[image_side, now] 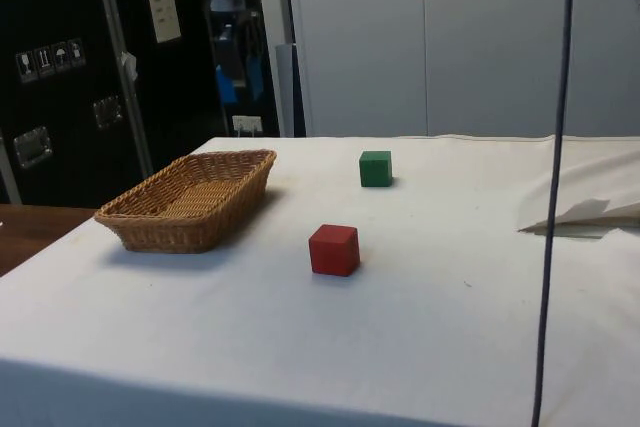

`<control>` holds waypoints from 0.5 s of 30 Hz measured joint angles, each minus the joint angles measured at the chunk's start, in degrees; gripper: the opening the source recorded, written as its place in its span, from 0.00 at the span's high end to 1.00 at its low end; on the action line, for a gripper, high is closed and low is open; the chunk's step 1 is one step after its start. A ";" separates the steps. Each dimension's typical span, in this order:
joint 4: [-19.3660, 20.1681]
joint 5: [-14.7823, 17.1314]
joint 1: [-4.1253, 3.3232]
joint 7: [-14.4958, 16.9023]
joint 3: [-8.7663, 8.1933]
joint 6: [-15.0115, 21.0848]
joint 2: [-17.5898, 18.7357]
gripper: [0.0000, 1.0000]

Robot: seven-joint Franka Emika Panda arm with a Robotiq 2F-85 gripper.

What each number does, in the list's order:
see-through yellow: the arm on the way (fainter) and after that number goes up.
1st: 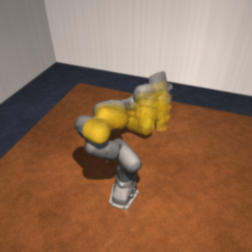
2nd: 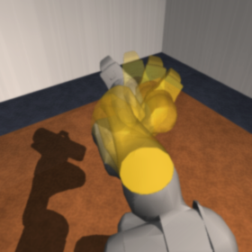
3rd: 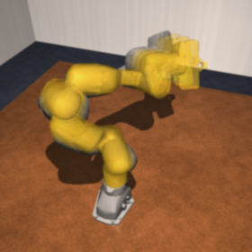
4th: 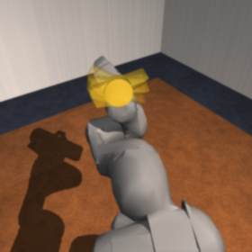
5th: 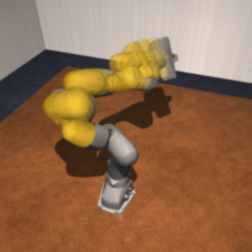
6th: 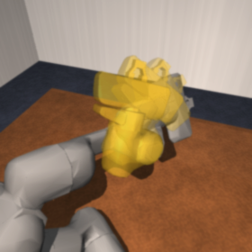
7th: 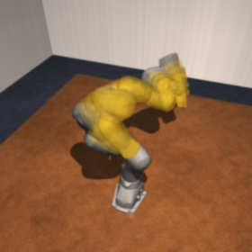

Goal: Pick up the blue cube and place it into the basket.

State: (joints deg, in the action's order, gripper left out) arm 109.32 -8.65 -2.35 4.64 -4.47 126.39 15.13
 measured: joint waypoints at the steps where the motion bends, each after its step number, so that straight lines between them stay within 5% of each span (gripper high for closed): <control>1: -1.49 0.00 0.00 0.00 0.11 -0.17 1.09 0.99; 15: -11.34 0.00 -0.06 -0.06 0.74 -1.66 8.19 0.99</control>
State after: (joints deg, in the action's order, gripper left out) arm 97.98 -8.65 -2.41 4.58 -3.72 124.73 23.32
